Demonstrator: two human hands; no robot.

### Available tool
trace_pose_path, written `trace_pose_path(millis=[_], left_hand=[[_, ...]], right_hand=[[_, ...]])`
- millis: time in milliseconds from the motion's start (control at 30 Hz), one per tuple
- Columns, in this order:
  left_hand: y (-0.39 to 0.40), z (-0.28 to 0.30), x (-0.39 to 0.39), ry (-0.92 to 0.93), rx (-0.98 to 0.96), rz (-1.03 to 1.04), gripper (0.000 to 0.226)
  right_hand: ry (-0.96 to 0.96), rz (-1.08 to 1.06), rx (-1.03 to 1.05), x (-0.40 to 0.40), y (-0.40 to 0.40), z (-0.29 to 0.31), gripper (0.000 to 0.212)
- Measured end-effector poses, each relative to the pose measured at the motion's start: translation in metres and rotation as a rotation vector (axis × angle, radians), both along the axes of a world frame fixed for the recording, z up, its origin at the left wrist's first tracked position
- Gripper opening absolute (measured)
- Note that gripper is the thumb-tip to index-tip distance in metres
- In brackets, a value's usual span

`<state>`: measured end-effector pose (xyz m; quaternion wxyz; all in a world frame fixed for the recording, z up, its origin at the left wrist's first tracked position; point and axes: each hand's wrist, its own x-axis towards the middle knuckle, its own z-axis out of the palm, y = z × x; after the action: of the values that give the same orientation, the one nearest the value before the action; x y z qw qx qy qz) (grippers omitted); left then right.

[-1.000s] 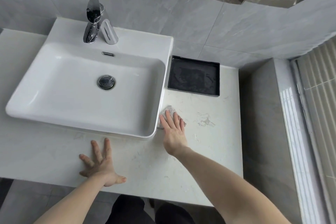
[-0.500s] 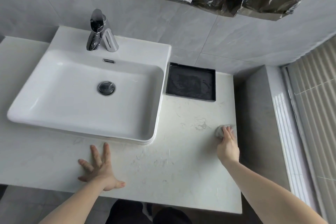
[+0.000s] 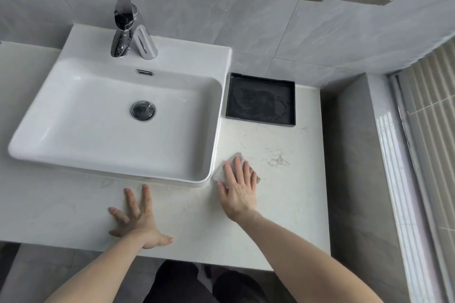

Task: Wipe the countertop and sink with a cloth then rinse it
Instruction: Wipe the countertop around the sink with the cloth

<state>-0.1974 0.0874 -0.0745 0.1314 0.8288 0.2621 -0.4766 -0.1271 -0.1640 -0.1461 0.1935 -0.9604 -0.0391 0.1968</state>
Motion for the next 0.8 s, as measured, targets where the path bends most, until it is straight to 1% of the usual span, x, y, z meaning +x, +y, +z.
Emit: trace_pose_path(millis=[133, 267, 333, 433, 533, 567, 633, 700, 800], left_hand=[[0.000, 0.001, 0.001, 0.003, -0.002, -0.003, 0.166], [0.000, 0.002, 0.000, 0.010, -0.006, -0.001, 0.166], [0.001, 0.000, 0.000, 0.007, -0.013, 0.002, 0.167], [0.003, 0.000, -0.001, 0.008, -0.021, 0.007, 0.168], [0.002, 0.001, 0.000, 0.011, -0.023, 0.011, 0.168], [0.002, 0.001, 0.000, 0.012, -0.024, 0.011, 0.168], [0.003, 0.002, 0.001, 0.013, -0.028, 0.011, 0.168], [0.003, 0.002, 0.001, 0.011, -0.033, 0.012, 0.168], [0.003, 0.001, 0.002, 0.014, -0.029, 0.006, 0.168]], right_hand=[[-0.038, -0.130, -0.075, -0.007, -0.051, -0.008, 0.063], [-0.036, -0.334, -0.140, -0.021, -0.121, -0.010, 0.060], [-0.078, -0.439, -0.160, -0.024, -0.152, -0.007, 0.055], [-0.113, -0.507, -0.136, -0.023, -0.174, -0.002, 0.048], [-0.166, -0.552, -0.018, -0.017, -0.157, 0.002, 0.048], [-0.163, -0.544, 0.022, -0.015, -0.142, 0.004, 0.049], [-0.153, -0.455, 0.081, -0.013, -0.105, 0.006, 0.048], [-0.141, -0.312, 0.133, -0.016, -0.066, 0.007, 0.048], [-0.046, -0.078, 0.115, -0.027, -0.018, 0.007, 0.053]])
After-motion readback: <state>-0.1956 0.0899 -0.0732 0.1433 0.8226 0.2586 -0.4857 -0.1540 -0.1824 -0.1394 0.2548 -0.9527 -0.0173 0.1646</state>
